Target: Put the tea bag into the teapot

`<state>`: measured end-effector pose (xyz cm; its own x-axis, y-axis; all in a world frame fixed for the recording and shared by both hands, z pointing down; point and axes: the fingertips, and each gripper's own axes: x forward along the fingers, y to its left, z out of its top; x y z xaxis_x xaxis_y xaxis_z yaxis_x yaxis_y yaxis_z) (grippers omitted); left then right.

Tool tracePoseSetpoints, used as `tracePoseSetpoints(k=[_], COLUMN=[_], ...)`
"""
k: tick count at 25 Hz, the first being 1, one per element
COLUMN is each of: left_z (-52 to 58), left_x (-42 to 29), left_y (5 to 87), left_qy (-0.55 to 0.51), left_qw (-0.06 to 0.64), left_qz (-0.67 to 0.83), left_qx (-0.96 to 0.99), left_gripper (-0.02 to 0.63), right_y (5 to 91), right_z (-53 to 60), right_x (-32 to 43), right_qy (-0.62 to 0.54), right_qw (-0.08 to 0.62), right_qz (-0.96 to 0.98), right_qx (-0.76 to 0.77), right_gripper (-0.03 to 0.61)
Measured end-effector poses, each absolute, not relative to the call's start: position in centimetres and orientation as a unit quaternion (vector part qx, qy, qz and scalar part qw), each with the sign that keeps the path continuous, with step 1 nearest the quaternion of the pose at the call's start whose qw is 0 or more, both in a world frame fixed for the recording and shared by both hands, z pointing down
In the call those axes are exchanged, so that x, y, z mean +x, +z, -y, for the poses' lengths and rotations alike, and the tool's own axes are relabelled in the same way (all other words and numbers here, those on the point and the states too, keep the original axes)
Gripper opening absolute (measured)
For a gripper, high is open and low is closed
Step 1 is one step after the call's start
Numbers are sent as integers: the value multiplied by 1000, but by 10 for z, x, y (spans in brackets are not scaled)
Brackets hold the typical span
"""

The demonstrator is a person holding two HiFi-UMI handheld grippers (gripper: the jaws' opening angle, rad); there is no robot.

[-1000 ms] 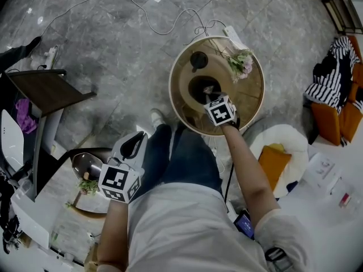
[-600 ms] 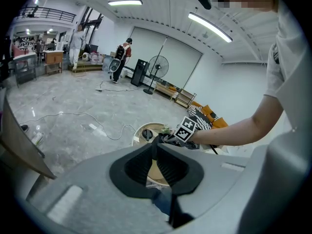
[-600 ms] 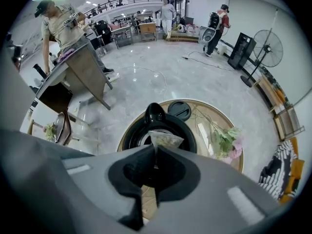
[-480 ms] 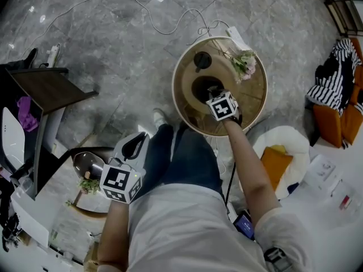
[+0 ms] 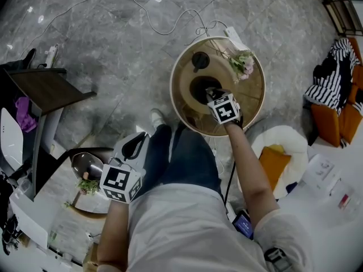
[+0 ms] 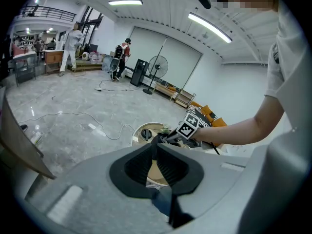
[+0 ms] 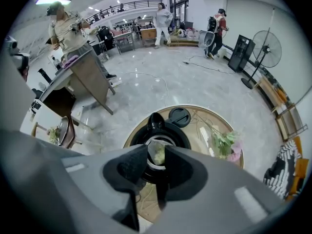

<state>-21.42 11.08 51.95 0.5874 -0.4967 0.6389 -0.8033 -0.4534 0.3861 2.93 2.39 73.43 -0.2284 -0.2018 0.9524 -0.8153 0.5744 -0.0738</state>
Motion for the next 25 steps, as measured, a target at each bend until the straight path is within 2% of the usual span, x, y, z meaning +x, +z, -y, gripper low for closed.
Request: tracePoseSetpoints(k=[10,18,25], left_z=[-112,-112,-111], left_x=[-213,-218,-219], left_y=[521,523,524], left_qy=[225,225,223], left_qw=[344,348,351], left_qz=[399,409,414], left_qx=[820,813,810], left_gripper=[12,12,12], right_y=[744,761,776], right_z=[-13,-18,-14], right_x=[40,29,26], right_qy=[263,251,189], right_qw=[537,566,618], right_qz=[717,719,709], right_qx=[359,316,284], right_gripper=[112,72,33])
